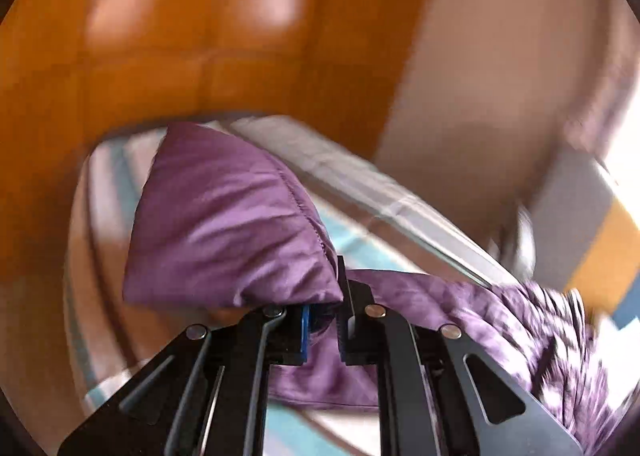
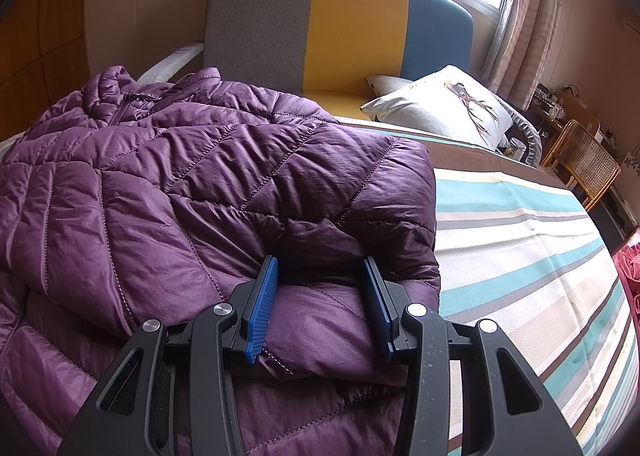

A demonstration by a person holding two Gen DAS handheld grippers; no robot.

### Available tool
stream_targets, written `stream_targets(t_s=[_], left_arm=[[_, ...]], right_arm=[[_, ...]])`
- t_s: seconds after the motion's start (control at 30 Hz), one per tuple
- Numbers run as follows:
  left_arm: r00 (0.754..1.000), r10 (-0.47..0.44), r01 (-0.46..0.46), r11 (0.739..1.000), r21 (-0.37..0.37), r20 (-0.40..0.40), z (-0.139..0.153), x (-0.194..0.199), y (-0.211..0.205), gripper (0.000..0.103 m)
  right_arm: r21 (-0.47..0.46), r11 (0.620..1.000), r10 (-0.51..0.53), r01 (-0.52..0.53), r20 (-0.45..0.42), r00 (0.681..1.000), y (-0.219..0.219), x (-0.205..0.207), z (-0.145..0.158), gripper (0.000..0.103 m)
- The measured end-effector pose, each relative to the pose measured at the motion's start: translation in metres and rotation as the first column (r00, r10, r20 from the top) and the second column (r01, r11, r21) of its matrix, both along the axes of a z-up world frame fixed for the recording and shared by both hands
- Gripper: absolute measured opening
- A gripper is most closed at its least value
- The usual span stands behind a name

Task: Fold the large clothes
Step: 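Grasp the other sleeve cuff with the left tool and lift it, then fold the held sleeve over the jacket body and open the left tool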

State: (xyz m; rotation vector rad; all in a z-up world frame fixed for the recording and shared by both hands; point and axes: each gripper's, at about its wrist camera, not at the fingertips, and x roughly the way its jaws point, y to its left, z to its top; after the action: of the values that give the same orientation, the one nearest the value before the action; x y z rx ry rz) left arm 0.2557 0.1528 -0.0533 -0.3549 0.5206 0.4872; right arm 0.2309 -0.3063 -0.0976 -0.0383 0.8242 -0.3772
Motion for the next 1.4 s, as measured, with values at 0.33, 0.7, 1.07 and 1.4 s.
stream_targets(t_s=[0.33, 0.7, 1.07, 1.4], left_arm=[[0.933, -0.357, 0.361, 0.918, 0.162, -0.052, 0.011, 0.036, -0.137, 0.008], [0.792, -0.596, 0.61, 0.769, 0.192, -0.128, 0.003, 0.041, -0.269, 0.006], [0.648, -0.742, 0.761, 0.624, 0.177, -0.173, -0.014, 0.041, -0.342, 0.007], [0.537, -0.833, 0.844, 0.527, 0.099, -0.136, -0.02, 0.029, -0.343, 0.069]], right_arm=[[-0.004, 1.0, 0.0, 0.0, -0.001, 1.0, 0.0, 0.0, 0.0, 0.043], [0.003, 1.0, -0.001, 0.001, 0.001, 1.0, 0.0, 0.0, 0.0, 0.043], [0.017, 1.0, -0.001, 0.001, 0.006, 1.0, -0.001, 0.001, -0.001, 0.043], [0.018, 1.0, -0.002, 0.002, 0.006, 1.0, -0.002, 0.001, -0.001, 0.043]])
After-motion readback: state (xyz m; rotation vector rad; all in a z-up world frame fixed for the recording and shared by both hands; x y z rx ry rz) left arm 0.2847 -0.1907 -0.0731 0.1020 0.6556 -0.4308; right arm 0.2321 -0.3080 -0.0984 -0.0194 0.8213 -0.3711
